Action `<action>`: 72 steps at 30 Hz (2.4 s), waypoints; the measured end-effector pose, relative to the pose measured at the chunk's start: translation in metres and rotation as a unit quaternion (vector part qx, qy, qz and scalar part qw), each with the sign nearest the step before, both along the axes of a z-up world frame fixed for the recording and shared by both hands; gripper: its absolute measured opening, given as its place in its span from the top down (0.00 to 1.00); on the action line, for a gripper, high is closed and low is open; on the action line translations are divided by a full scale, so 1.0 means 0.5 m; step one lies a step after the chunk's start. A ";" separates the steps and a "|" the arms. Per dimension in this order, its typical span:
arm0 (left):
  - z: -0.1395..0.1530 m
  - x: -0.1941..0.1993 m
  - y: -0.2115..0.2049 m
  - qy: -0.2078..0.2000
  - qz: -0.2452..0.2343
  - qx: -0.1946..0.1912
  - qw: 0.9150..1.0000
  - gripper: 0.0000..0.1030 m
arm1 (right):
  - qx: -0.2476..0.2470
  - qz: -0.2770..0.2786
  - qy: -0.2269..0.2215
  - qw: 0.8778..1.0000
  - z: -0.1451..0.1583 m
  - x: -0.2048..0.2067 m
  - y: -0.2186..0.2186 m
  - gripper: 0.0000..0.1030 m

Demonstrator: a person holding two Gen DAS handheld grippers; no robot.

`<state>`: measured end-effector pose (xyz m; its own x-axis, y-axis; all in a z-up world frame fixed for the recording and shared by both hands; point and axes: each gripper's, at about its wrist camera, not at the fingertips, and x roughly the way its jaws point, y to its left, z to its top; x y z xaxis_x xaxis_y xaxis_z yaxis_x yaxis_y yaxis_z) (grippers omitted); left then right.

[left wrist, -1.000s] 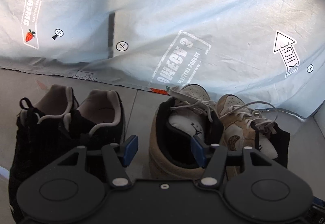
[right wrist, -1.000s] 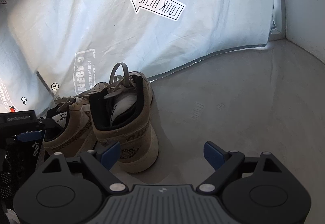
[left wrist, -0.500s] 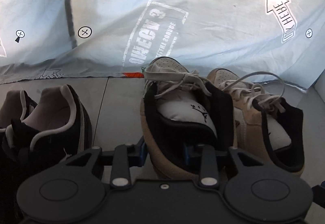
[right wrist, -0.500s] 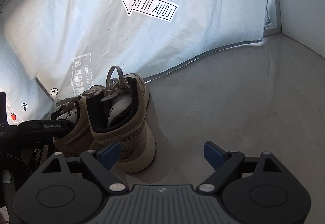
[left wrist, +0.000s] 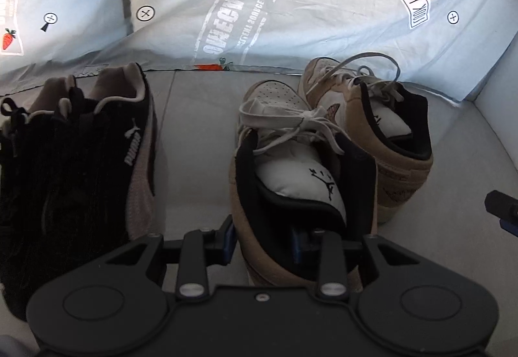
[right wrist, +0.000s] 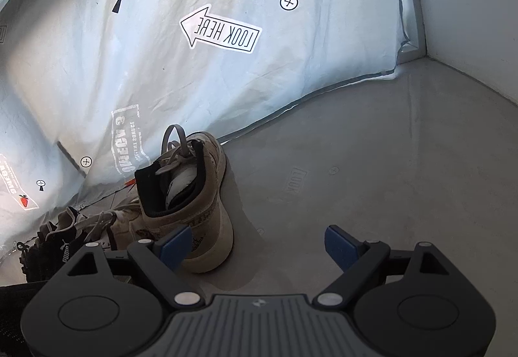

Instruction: Organize scattered shoes

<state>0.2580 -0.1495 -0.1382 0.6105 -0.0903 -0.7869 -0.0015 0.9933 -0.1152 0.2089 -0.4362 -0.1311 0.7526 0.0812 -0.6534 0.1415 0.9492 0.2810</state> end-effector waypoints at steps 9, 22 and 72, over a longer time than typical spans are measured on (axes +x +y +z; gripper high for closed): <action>0.123 -0.029 -0.063 -0.066 -0.044 -0.075 0.994 0.43 | 0.024 -0.041 0.000 0.999 -0.026 -0.027 -0.054 0.13; -0.015 0.186 -0.203 -0.058 -0.066 0.014 0.996 0.59 | 0.034 -0.064 -0.003 0.997 -0.046 -0.028 -0.093 0.13; 0.072 -0.181 -0.083 -0.094 -0.113 -0.085 0.985 0.67 | -0.132 -0.008 0.060 0.989 -0.058 -0.083 0.016 0.12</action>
